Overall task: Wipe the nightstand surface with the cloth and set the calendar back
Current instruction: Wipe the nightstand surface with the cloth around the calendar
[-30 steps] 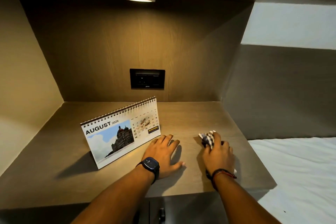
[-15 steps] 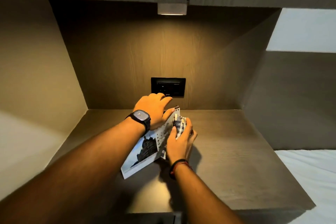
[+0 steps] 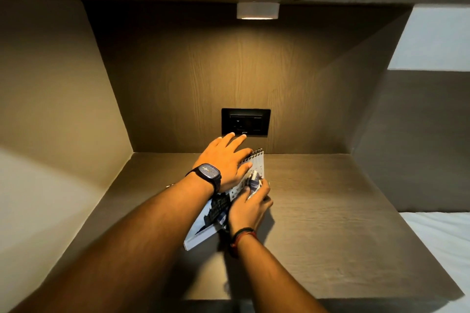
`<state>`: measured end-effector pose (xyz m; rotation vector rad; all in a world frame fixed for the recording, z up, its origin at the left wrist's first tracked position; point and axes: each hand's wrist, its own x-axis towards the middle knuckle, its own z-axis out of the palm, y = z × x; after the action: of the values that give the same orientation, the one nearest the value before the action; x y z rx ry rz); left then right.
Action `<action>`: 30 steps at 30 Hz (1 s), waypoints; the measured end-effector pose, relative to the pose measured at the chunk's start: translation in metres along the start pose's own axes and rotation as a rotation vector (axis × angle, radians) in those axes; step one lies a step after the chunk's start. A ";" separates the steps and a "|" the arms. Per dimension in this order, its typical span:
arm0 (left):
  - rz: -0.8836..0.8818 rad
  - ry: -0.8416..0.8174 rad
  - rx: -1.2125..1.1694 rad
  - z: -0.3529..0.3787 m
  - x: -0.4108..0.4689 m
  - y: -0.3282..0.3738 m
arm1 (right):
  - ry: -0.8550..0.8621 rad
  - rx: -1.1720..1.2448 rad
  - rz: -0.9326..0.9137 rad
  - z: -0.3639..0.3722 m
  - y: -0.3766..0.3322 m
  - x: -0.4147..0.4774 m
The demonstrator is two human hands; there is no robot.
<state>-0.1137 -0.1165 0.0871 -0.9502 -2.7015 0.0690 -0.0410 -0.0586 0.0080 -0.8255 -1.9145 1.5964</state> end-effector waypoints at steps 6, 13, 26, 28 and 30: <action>-0.021 0.033 0.058 0.003 -0.001 0.000 | -0.057 -0.016 -0.118 0.006 0.012 -0.028; -0.026 0.022 0.074 0.004 -0.001 -0.001 | 0.009 0.006 0.000 0.006 -0.013 -0.010; -0.043 0.027 0.062 0.007 0.001 -0.002 | -0.056 -0.037 -0.120 0.004 -0.006 -0.021; -0.041 0.028 0.062 0.007 0.002 -0.002 | -0.108 -0.073 -0.134 0.003 0.001 -0.029; -0.042 0.029 0.068 0.007 0.003 -0.002 | -0.127 -0.084 -0.105 0.000 0.009 -0.028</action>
<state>-0.1190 -0.1164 0.0812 -0.8683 -2.6728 0.1364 -0.0207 -0.0779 -0.0007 -0.6590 -2.0905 1.5470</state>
